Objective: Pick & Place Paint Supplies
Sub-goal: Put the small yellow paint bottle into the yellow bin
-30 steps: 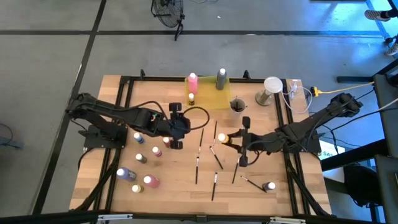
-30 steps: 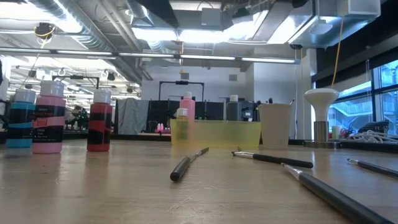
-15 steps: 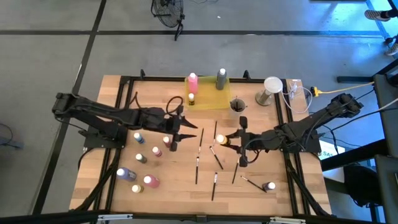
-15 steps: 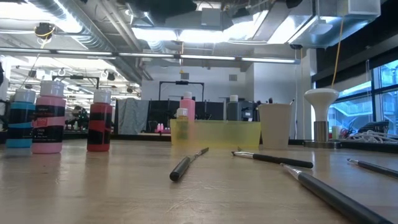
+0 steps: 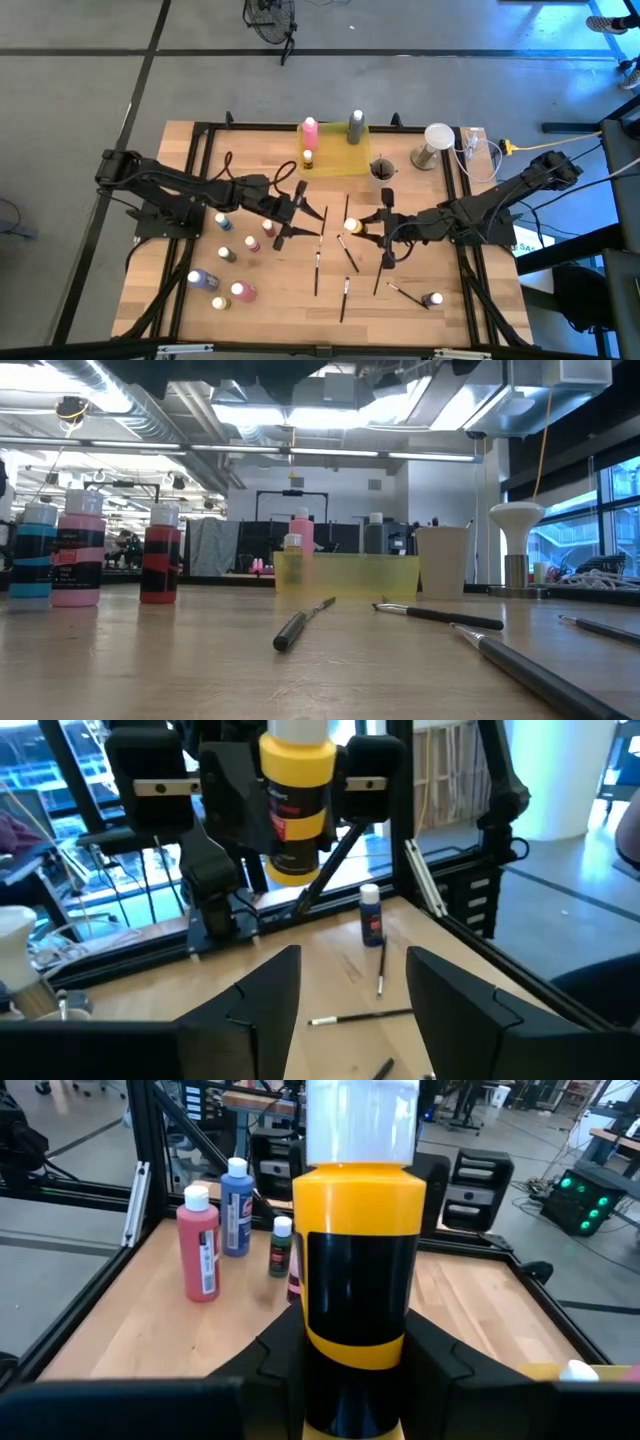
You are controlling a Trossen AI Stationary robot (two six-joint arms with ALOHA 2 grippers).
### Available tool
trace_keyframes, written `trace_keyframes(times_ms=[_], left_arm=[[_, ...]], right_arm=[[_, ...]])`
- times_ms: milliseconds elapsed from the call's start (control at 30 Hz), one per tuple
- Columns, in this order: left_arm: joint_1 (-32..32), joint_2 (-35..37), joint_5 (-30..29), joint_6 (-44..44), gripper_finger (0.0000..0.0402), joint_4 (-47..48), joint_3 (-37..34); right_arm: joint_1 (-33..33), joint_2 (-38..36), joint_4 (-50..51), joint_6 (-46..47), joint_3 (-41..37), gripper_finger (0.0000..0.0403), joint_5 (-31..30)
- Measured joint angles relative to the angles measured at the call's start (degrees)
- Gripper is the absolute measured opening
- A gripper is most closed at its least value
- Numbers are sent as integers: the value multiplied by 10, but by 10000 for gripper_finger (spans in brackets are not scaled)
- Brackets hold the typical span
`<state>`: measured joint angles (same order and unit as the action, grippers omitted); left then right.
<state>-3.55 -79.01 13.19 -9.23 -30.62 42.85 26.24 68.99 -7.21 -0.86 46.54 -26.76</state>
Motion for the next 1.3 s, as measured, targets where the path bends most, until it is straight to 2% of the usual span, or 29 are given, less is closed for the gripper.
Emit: trace_keyframes(times_ms=[300,467,600,667,767,1067,1300], left_arm=[[10,-8,-57,15,189,-18,0],[11,-8,-65,18,191,-18,0],[11,-8,-72,33,209,-18,0],[10,-8,-114,49,223,-13,0],[11,-8,-174,23,237,7,0],[5,-8,-159,-30,240,0,0],[-15,-8,-153,-82,263,-34,0]], right_arm=[[0,0,5,9,0,104,0],[0,0,6,9,0,104,0],[0,0,8,10,0,104,0],[0,0,8,11,0,104,0],[0,0,9,11,0,104,0],[0,0,10,11,0,104,0],[0,0,13,11,0,104,0]])
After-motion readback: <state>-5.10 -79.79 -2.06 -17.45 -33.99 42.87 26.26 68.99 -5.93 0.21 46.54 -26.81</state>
